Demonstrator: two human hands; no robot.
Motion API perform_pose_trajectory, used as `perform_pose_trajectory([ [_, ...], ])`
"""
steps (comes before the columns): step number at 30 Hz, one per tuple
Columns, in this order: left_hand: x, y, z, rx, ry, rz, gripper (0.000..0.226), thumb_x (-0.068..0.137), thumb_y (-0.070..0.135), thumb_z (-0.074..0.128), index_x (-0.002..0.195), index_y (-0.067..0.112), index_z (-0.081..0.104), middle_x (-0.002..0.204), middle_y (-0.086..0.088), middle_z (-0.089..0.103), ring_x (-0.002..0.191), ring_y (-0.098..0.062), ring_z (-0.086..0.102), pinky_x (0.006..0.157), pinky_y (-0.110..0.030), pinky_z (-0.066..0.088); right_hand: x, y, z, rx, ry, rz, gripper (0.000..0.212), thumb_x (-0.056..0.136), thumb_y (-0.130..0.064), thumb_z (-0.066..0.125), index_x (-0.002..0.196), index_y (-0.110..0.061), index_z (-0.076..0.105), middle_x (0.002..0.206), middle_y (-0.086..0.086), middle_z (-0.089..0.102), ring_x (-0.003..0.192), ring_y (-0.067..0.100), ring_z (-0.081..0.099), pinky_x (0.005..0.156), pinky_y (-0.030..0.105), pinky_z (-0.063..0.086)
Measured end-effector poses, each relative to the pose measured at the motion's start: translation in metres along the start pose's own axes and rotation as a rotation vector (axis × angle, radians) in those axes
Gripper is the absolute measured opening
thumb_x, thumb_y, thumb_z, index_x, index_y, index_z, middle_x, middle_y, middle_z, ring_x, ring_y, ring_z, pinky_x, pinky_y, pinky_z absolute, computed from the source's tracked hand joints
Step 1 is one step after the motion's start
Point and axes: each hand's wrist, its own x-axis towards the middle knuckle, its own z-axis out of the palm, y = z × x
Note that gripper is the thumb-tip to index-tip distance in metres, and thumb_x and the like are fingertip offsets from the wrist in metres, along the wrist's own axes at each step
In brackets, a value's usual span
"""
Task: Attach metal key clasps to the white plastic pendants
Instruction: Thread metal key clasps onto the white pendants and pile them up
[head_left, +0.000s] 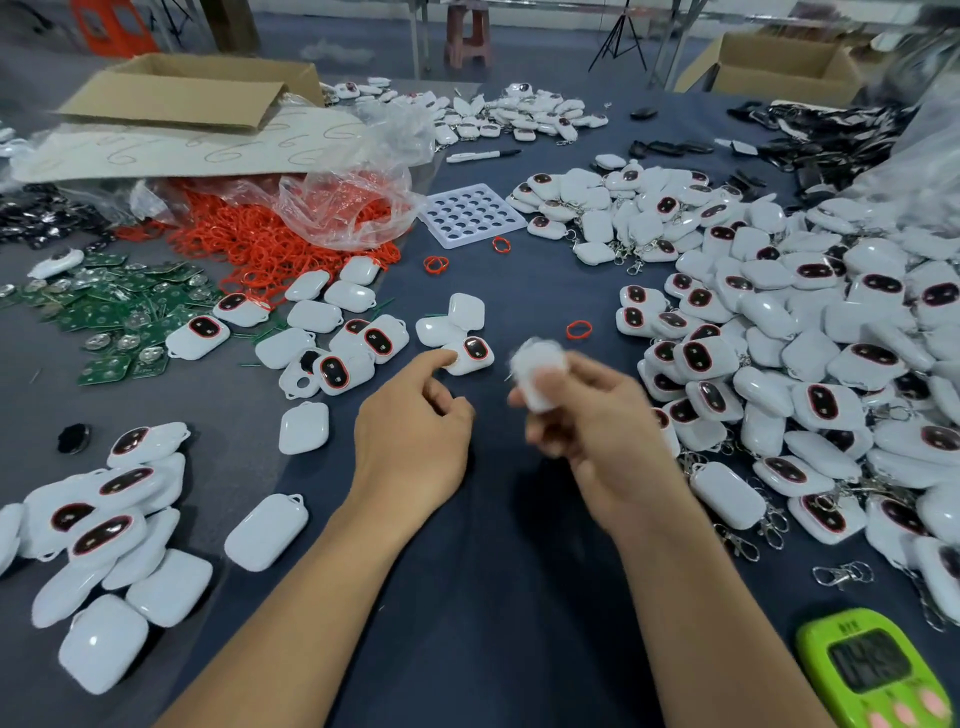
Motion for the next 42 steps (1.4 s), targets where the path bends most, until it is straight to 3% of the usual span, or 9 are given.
perform_pose_trajectory([
  [3, -0.001, 0.0, 0.0, 0.03, -0.02, 0.003, 0.043, 0.084, 0.017, 0.059, 0.118, 0.043, 0.065, 0.079, 0.023, 0.064, 0.081, 0.003, 0.057, 0.068, -0.017, 0.038, -0.004, -0.013, -0.032, 0.704, -0.263, -0.174, 0.047, 0.077, -0.003, 0.082, 0.12, -0.02, 0.073, 0.127, -0.002, 0.071, 0.097, 0.011, 0.069, 0.08, 0.023, 0.049],
  [5, -0.002, 0.001, 0.0, 0.042, -0.026, 0.013, 0.043, 0.085, 0.015, 0.057, 0.118, 0.041, 0.065, 0.078, 0.018, 0.063, 0.081, -0.002, 0.057, 0.069, -0.021, 0.04, -0.004, -0.014, -0.036, 0.783, -0.27, -0.169, 0.057, 0.078, 0.004, 0.077, 0.129, -0.021, 0.072, 0.131, -0.004, 0.071, 0.102, 0.009, 0.07, 0.084, 0.023, 0.051],
  [9, 0.0, 0.003, 0.006, 0.276, -0.013, 0.162, 0.048, 0.084, 0.019, 0.06, 0.13, 0.031, 0.059, 0.102, 0.011, 0.051, 0.102, -0.015, 0.047, 0.082, -0.029, 0.037, 0.001, -0.001, -0.013, 0.213, -0.006, -0.044, 0.038, 0.083, 0.011, 0.064, 0.099, -0.019, 0.081, 0.099, 0.005, 0.079, 0.077, 0.01, 0.067, 0.08, 0.025, 0.049],
  [14, 0.019, 0.004, 0.01, 0.422, -0.029, 0.302, 0.05, 0.089, 0.03, 0.067, 0.137, 0.02, 0.055, 0.137, -0.001, 0.05, 0.119, -0.027, 0.049, 0.1, -0.039, 0.04, -0.001, 0.004, -0.001, -0.2, -0.043, -0.077, 0.036, 0.08, 0.009, 0.064, 0.089, -0.022, 0.08, 0.087, 0.004, 0.08, 0.079, 0.006, 0.069, 0.077, 0.019, 0.052],
  [20, 0.029, 0.0, 0.011, 0.26, -0.015, 0.304, 0.014, 0.101, 0.028, 0.057, 0.11, 0.026, 0.067, 0.115, 0.005, 0.06, 0.104, -0.018, 0.056, 0.086, -0.034, 0.043, 0.001, 0.012, 0.007, -0.453, 0.077, -0.129, 0.041, 0.084, 0.0, 0.066, 0.102, -0.036, 0.077, 0.097, -0.013, 0.08, 0.091, 0.0, 0.073, 0.078, 0.016, 0.053],
  [25, 0.027, -0.004, 0.003, 0.003, -0.073, 0.277, 0.03, 0.102, 0.036, 0.051, 0.078, 0.025, 0.065, 0.074, 0.008, 0.063, 0.074, -0.01, 0.053, 0.064, -0.03, 0.036, 0.003, 0.016, 0.007, -0.559, 0.097, -0.167, 0.06, 0.085, -0.009, 0.071, 0.135, -0.041, 0.063, 0.123, -0.024, 0.069, 0.108, -0.004, 0.068, 0.094, 0.022, 0.056],
  [30, 0.015, 0.006, 0.0, -0.166, -0.213, 0.247, 0.015, 0.09, 0.048, 0.06, 0.093, 0.046, 0.075, 0.083, 0.022, 0.074, 0.077, -0.004, 0.069, 0.074, -0.03, 0.056, 0.0, 0.018, 0.008, -0.657, 0.085, -0.262, 0.029, 0.087, -0.017, 0.074, 0.108, -0.037, 0.074, 0.094, -0.02, 0.077, 0.087, 0.003, 0.073, 0.077, 0.019, 0.057],
  [35, -0.002, 0.008, 0.009, -0.069, -0.093, 0.266, 0.016, 0.093, 0.039, 0.069, 0.107, 0.044, 0.073, 0.095, 0.031, 0.07, 0.092, 0.009, 0.062, 0.08, -0.005, 0.044, -0.004, 0.0, 0.004, -0.679, 0.319, -0.425, 0.026, 0.09, -0.013, 0.075, 0.096, -0.037, 0.068, 0.088, -0.025, 0.07, 0.078, 0.002, 0.066, 0.071, 0.012, 0.049],
  [42, -0.061, 0.029, 0.021, 0.145, -0.421, 0.605, 0.057, 0.089, 0.054, 0.06, 0.143, 0.036, 0.053, 0.149, 0.021, 0.049, 0.136, 0.0, 0.041, 0.113, -0.016, 0.024, -0.052, -0.031, -0.034, -0.766, 0.423, -0.333, 0.024, 0.094, -0.015, 0.068, 0.091, -0.036, 0.058, 0.083, -0.018, 0.067, 0.073, -0.002, 0.059, 0.062, 0.01, 0.041],
])
